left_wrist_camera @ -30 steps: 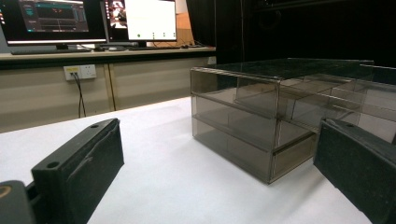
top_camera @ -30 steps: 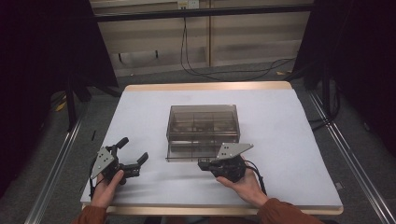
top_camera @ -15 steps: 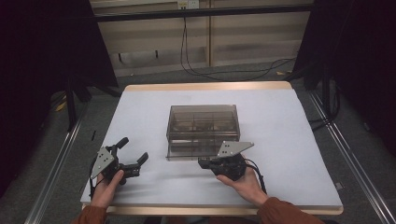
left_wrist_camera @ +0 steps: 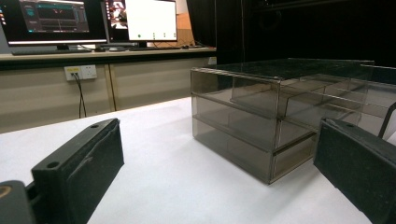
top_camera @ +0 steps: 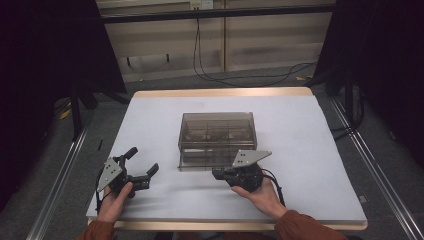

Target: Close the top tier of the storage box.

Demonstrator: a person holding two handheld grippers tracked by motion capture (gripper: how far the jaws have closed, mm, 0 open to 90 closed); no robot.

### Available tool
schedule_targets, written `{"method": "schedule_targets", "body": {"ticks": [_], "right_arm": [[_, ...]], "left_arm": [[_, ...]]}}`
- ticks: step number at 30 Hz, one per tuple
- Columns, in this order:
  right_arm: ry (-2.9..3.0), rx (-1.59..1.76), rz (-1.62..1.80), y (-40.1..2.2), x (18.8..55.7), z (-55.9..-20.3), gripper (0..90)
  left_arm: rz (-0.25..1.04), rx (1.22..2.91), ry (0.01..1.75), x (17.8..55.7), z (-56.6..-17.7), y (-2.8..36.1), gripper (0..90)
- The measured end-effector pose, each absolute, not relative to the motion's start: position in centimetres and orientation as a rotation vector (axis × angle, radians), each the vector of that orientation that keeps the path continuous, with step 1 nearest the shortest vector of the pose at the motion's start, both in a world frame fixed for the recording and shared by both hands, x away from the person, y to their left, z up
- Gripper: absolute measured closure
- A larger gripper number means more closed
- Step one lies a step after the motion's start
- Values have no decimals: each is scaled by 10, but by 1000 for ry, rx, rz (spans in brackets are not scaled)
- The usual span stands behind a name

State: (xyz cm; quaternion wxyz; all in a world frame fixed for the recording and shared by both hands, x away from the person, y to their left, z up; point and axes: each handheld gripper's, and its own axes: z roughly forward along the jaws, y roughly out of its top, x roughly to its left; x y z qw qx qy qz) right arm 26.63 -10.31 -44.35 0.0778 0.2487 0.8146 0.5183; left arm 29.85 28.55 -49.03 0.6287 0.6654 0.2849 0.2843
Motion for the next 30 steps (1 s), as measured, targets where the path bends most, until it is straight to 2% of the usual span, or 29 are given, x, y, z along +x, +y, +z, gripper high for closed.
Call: {"method": "schedule_targets", "body": {"ticks": [30], "right_arm": [[2431, 768, 1546, -103, 270, -443, 900]], "left_arm": [[646, 1520, 657, 299, -490, 285, 16]]}}
